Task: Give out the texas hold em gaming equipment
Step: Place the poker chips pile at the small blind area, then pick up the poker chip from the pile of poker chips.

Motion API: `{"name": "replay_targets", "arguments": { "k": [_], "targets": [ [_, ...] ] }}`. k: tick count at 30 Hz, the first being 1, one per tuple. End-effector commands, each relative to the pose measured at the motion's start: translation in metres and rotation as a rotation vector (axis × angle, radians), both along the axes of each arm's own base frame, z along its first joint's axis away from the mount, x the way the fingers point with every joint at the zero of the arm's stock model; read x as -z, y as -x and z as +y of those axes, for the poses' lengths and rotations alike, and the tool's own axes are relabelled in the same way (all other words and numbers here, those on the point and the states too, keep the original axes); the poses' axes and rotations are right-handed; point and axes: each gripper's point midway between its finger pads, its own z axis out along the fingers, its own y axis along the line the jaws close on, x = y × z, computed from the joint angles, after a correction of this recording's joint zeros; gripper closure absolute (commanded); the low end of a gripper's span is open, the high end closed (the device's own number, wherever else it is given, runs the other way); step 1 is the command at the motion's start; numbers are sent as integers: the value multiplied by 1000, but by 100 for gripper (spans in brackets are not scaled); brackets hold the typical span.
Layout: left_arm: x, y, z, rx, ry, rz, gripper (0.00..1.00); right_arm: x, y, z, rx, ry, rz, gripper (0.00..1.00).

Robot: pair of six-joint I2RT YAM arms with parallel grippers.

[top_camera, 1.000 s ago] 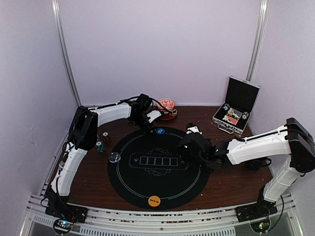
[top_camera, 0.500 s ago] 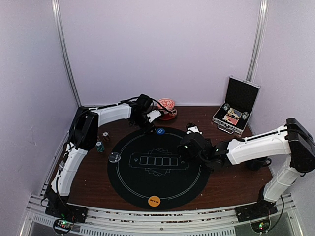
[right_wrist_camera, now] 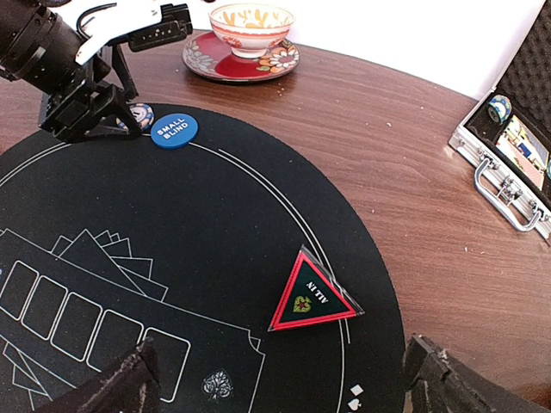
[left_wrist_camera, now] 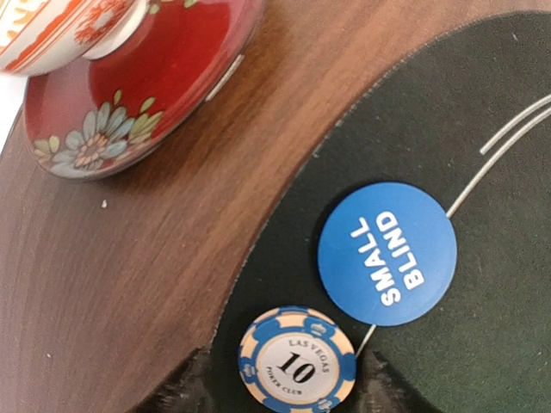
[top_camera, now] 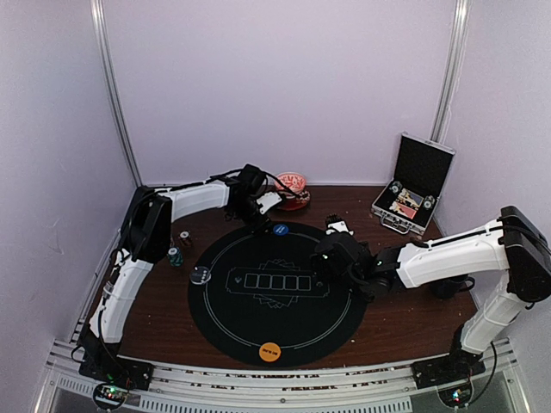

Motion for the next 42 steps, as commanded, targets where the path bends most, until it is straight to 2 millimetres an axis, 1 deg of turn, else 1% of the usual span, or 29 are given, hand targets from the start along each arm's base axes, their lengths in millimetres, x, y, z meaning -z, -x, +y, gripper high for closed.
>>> {"name": "replay_targets", "arguments": {
  "k": [1,4,7,8,11,13,16,18,21,23,25,27,28,29,31,32,34,36,39,42],
  "targets": [
    [7,1,1,10,-1,15,30,-2,-4,0,10,-5,-8,0],
    [-1,1,1,9,5,8,27,-1,-4,0,10,-3,-8,0],
    [-19,2,-2,18,29,1,18,-2,-4,0,10,-4,-8,0],
    [-29,3,-3,20,42,-4,15,-2,-4,0,9,-4,-8,0],
    [-75,7,-5,33,91,-43,4,-2,-4,0,8,-2,-7,0],
    [-106,11,-1,34,107,-82,2,-2,-3,0,7,-2,-6,0],
    [-142,20,16,18,96,-137,2,-2,-3,1,3,-6,-3,0],
    [-158,26,34,-11,82,-158,2,-4,-2,1,-3,-13,-1,0],
    [-171,33,68,-65,65,-173,2,-5,-1,4,-15,-22,3,0],
    [-176,36,95,-112,56,-173,2,-3,0,6,-24,-27,11,0],
    [-175,40,123,-153,51,-155,2,-2,0,7,-30,-30,17,0],
    [-163,45,155,-197,34,-123,2,1,1,9,-38,-28,24,0],
    [-160,45,172,-225,37,-118,2,1,1,10,-39,-29,26,0],
    [-158,42,197,-268,39,-113,2,2,2,12,-43,-28,28,0],
    [-156,39,232,-335,61,-114,2,3,3,14,-49,-26,32,0],
    [-153,39,246,-356,82,-109,2,4,3,14,-52,-22,33,0],
    [-148,41,266,-370,145,-81,2,6,4,16,-57,-17,36,0],
    [-140,40,282,-398,189,-66,2,7,4,17,-57,-11,38,0],
    [-120,37,293,-433,178,-58,3,9,3,18,-55,0,40,0],
    [-99,33,297,-454,160,-30,4,10,3,18,-55,5,41,0]
  ]
}}
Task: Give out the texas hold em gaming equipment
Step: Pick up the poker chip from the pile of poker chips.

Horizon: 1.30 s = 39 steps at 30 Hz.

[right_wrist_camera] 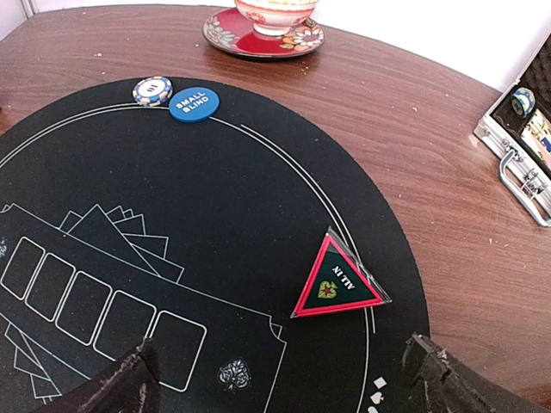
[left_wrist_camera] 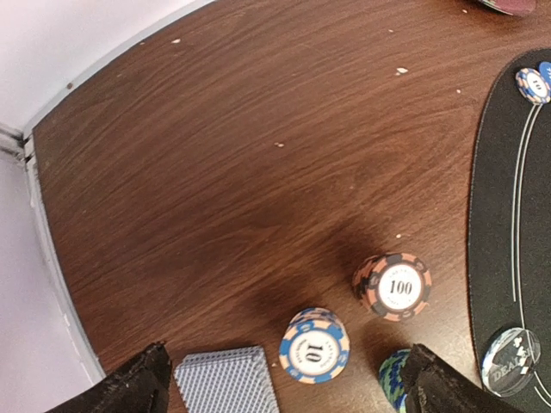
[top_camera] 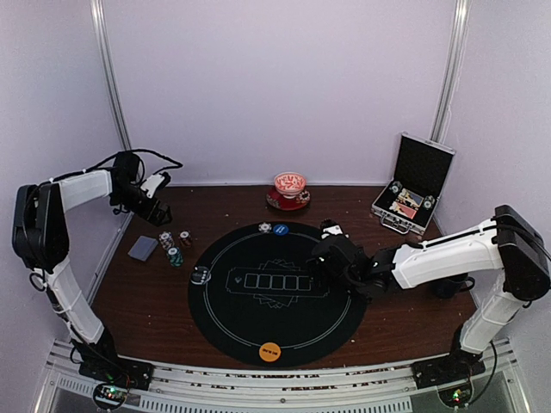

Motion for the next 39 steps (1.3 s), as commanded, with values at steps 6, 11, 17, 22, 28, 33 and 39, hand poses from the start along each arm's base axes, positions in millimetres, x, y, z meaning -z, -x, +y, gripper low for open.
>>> {"name": "replay_targets", "arguments": {
  "k": [6,11,17,22,28,33,39],
  "targets": [
    [24,-16,-12,8,54,-19,10,-4,-2,6,-7,7,-11,0],
    [41,-13,-6,-18,33,1,11,-4,-1,8,-10,12,-12,0],
    [53,-8,2,-44,-8,16,16,-5,0,9,-10,14,-16,0],
    [58,-4,7,-54,-32,18,19,-5,0,9,-12,15,-16,0],
    [67,-1,6,-40,-33,43,25,-7,1,10,-15,14,-21,0],
    [68,0,4,-28,-23,54,30,-6,1,10,-13,19,-21,0],
    [70,4,2,-9,-18,71,30,-6,2,10,-13,24,-23,0]
  ]
}}
